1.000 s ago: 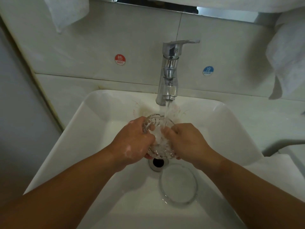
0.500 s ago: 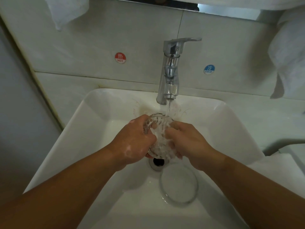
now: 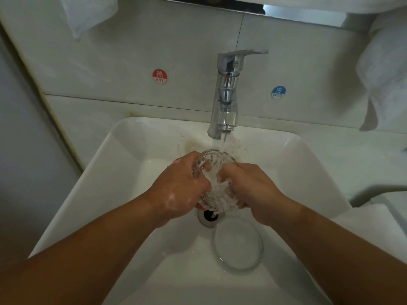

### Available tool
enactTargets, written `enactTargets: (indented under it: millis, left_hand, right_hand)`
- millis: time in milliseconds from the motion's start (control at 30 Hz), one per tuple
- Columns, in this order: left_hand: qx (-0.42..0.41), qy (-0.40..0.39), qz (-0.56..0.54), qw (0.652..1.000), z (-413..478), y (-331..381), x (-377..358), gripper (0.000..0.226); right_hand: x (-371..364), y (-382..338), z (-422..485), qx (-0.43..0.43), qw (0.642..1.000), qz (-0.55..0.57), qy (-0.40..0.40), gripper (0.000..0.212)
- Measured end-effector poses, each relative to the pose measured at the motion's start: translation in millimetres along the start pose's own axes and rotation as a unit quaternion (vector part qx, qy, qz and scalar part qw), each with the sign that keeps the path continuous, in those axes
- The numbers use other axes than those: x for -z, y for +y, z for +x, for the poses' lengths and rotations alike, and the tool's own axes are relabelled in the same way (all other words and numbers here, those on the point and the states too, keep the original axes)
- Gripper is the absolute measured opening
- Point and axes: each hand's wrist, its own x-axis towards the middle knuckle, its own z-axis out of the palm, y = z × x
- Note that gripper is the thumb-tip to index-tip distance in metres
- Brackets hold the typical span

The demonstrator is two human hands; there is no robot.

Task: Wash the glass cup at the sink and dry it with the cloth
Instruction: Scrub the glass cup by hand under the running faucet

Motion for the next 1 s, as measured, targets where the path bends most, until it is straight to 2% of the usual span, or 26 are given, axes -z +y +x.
enactTargets:
  millis: [500, 1000]
  left_hand:
    - [0.001, -0.003, -0.012, 1.000, 1.4, -2.8, -1.9, 0.029]
    - [-0.002, -0.006, -0.014, 1.000, 5.0, -8.5, -1.1, 0.029]
  right_hand:
    - [1.1, 1.4, 0.1, 0.019, 1.000, -0.003, 0.009, 0.017]
    - [2.4, 2.9, 0.9, 0.032, 0.999, -0.022, 0.002, 0.010]
